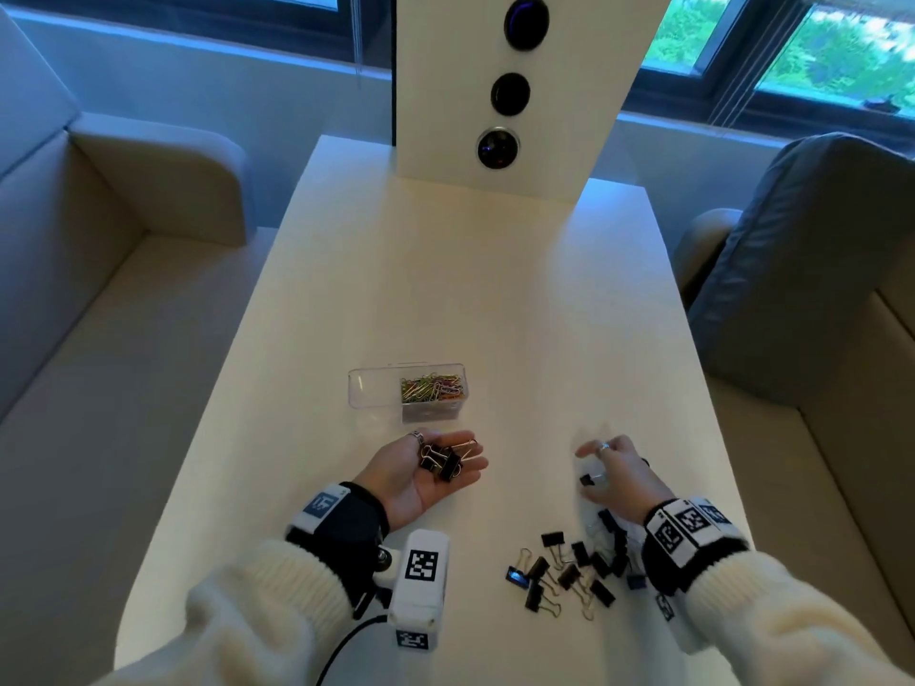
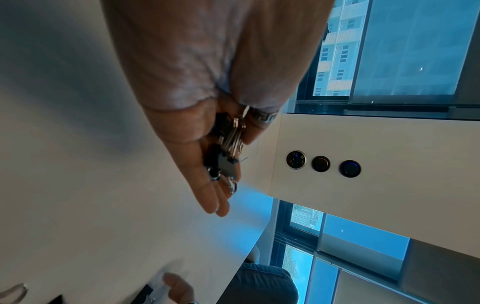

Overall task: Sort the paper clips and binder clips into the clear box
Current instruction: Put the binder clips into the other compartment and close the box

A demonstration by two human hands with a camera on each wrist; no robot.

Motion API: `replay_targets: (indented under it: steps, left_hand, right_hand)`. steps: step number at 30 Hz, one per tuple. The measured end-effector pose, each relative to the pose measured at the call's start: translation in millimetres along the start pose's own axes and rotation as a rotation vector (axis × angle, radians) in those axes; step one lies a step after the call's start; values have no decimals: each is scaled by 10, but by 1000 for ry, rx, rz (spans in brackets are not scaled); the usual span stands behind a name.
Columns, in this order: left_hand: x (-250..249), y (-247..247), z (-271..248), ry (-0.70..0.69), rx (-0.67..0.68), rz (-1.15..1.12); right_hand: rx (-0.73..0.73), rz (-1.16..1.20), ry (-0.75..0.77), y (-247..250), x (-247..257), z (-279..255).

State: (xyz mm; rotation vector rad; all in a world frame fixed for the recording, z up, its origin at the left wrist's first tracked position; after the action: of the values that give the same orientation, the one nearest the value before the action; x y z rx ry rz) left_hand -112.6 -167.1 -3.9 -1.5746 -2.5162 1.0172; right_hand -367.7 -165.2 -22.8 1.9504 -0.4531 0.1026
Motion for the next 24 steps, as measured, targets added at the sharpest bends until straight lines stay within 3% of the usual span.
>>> replay_targets:
  steps: [3,8,15,17,20,24]
  left_hand:
    - [7,-34,46,-6,6,-4]
    - [32,-42,102,-15,-6,4]
    - [76,-31,131,-9,-12,-13]
    - [68,-24,130,-10,-13,-25]
    - [45,-57,111,-18,-8,-30]
    - [-32,-114,55,-49,53,-77]
  right_hand:
    - [38,-56,57,-104,-82,26]
    - [-39,-112,148,-81,-102,14]
    - [-110,-112,137,-9,101,-71]
    - [-208,50,225,93,400,-137]
    - [-327,317,506,301,1116,-364]
    - [-372,327,737,400,1786,-519]
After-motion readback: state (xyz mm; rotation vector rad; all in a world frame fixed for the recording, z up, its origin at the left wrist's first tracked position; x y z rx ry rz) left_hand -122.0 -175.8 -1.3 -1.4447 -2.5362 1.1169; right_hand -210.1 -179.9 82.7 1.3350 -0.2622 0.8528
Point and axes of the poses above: each hand's wrist, its own z-axis towards the middle knuckle, its own y-axis out of the back of the hand, x = y × z, the point moved 6 cm from there along z, towards the middle knuckle, and after that the axes turned 7 degrees about -x, right-handed, at the moved point
